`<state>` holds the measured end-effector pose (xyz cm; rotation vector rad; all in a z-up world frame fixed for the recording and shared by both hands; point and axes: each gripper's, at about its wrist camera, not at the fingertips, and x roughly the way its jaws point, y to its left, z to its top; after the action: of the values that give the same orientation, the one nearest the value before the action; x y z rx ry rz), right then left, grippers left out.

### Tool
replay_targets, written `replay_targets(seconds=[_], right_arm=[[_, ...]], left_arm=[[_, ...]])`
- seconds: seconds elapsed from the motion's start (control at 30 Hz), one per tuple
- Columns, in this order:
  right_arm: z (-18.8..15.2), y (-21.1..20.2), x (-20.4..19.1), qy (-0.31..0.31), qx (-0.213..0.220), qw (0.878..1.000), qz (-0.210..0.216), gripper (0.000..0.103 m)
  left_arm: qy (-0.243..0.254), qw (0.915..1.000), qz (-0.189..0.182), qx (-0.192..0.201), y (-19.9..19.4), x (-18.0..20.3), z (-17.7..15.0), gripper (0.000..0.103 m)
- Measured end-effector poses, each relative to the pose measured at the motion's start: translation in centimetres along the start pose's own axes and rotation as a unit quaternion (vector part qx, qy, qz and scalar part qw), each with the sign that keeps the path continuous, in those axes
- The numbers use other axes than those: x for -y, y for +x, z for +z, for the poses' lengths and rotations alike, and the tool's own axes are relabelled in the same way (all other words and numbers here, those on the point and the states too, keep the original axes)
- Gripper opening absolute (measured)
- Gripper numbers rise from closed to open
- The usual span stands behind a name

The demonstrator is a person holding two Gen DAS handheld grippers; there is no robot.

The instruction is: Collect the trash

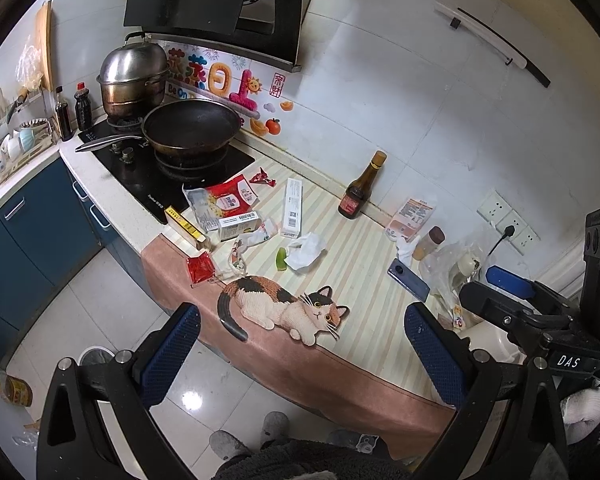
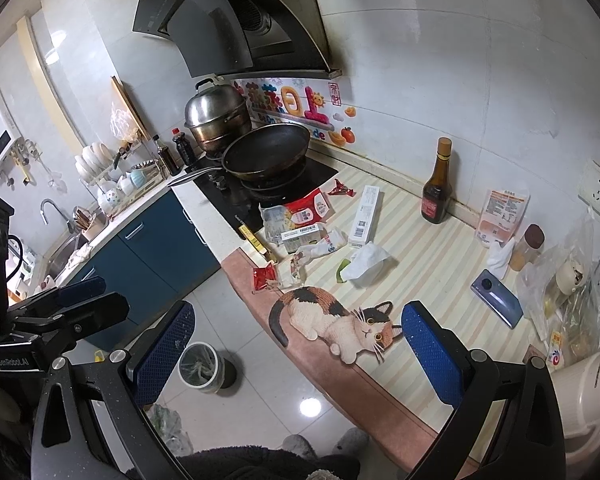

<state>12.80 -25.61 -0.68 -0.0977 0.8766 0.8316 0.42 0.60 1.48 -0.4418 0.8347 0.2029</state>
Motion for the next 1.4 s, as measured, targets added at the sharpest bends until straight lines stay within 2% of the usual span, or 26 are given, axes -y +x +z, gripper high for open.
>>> replay_targets(seconds=[1.13,1.2,1.4], right_arm=[[0.6,0.5,-0.4,-0.005,-0.001,1.0,0.001,0.103],[1.2,0.7,-1.6,-0.007,-0.001,1.0,0.0,0.103],[1.2,0.6,-1.5,-0.007,-0.001,1.0,0.0,0.103]], left_arm=[[0.003,1.0,-0.002,0.005,-0.2,-0.8,0.7,0.103],[0.003,1.0,-0.002,0.005,-0.2,-0.8,1.0,0.103],[0.004,1.0,-0.002,0.007,-0.1,-0.5,1.3,0.103]])
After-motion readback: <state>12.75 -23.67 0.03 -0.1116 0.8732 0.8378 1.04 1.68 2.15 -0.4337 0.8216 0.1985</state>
